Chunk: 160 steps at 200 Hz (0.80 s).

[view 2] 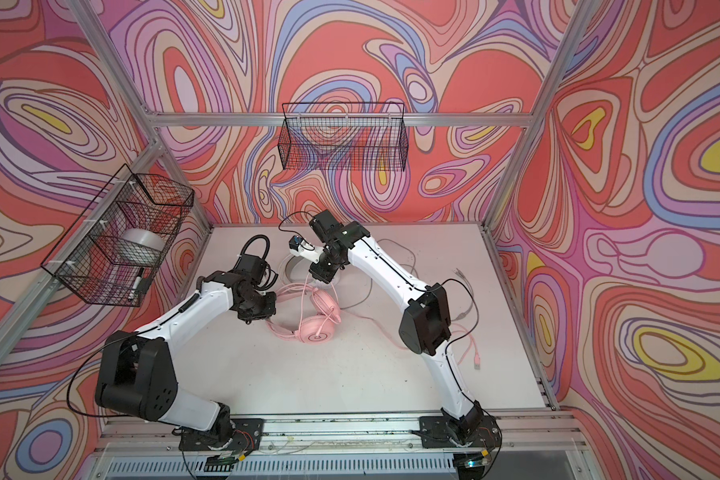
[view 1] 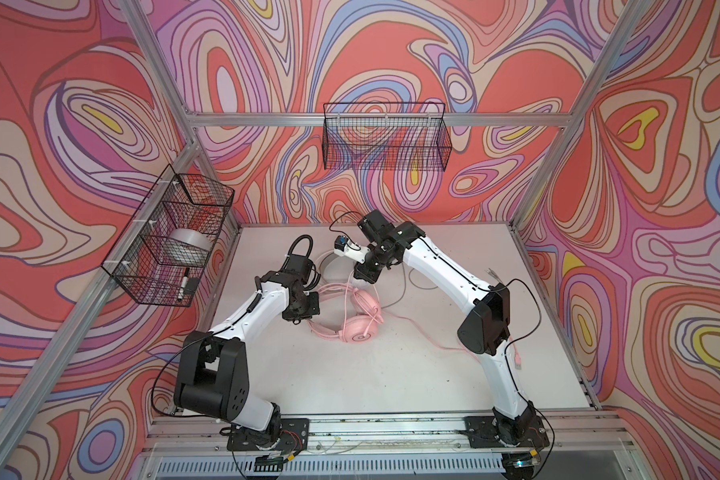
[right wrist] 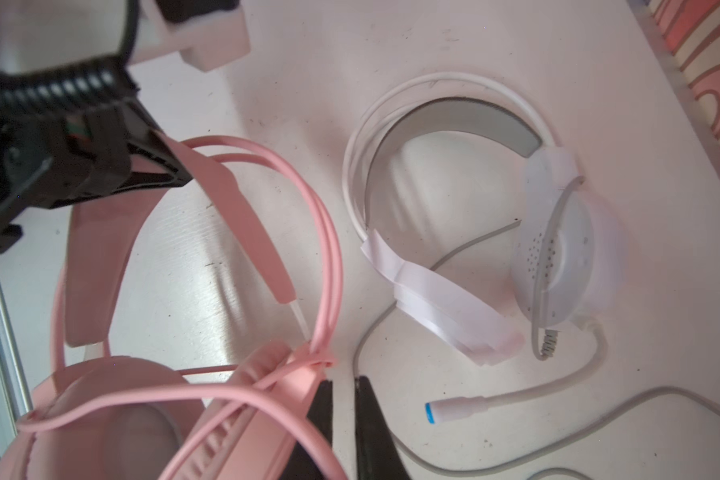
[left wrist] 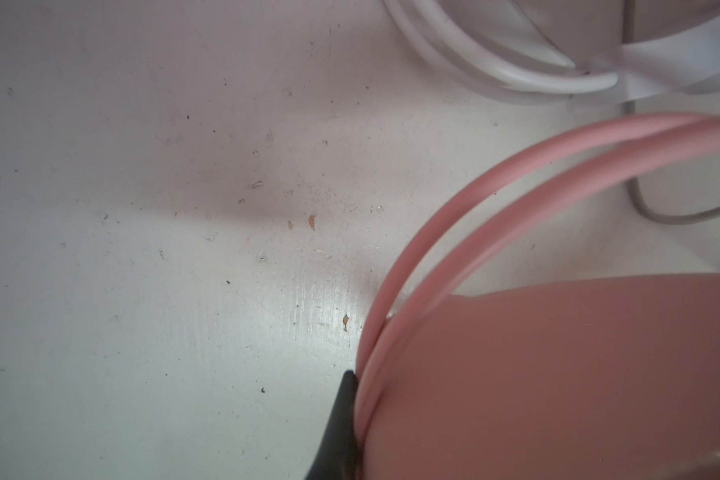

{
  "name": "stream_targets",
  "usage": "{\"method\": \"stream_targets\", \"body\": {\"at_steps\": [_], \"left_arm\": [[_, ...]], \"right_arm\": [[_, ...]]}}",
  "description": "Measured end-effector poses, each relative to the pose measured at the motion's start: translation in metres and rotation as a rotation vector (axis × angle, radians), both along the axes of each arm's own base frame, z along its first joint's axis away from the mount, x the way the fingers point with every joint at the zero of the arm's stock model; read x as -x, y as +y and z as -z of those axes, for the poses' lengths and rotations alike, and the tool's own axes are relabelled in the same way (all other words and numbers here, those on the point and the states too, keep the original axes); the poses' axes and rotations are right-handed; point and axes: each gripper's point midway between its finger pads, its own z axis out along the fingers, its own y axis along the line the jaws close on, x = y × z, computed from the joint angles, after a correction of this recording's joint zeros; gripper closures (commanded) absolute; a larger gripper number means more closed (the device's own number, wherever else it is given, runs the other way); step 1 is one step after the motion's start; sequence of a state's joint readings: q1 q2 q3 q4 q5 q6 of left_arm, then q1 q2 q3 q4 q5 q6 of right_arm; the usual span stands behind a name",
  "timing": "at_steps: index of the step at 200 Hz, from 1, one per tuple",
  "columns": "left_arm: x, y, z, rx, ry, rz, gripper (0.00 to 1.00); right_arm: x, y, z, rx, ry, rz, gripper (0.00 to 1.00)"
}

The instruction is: Wrap the headphones

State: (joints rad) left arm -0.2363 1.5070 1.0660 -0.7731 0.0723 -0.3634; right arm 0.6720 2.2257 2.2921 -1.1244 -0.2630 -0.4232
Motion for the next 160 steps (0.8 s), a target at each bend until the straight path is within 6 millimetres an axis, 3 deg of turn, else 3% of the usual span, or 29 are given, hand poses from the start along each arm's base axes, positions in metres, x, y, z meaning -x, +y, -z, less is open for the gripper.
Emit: {"method": "stream_targets", "body": {"at_steps": [28,54,125,160], "left_arm": [[0.001,0.0,0.0,-0.006,0.003,0.013,1.0],[0.001,-0.001,0.0,0.0,0.004,0.021,1.0],[0.006,-0.012,-0.003,0.063,0.001,0.066,1.0],[0.007,-0.018,-0.005,0.093,-0.005,0.086,1.0]], "right_arm": [[-0.016,-0.012,0.0,-0.029,0.013,0.059,0.85],[-0.022,-0.019,0.013,-0.041,0.064,0.1,0.84],[-0.016,-0.034,0.07,-0.075,0.256,0.175,0.8],[-0.018,-0.038,0.081,-0.11,0.303,0.208,0.79]]}}
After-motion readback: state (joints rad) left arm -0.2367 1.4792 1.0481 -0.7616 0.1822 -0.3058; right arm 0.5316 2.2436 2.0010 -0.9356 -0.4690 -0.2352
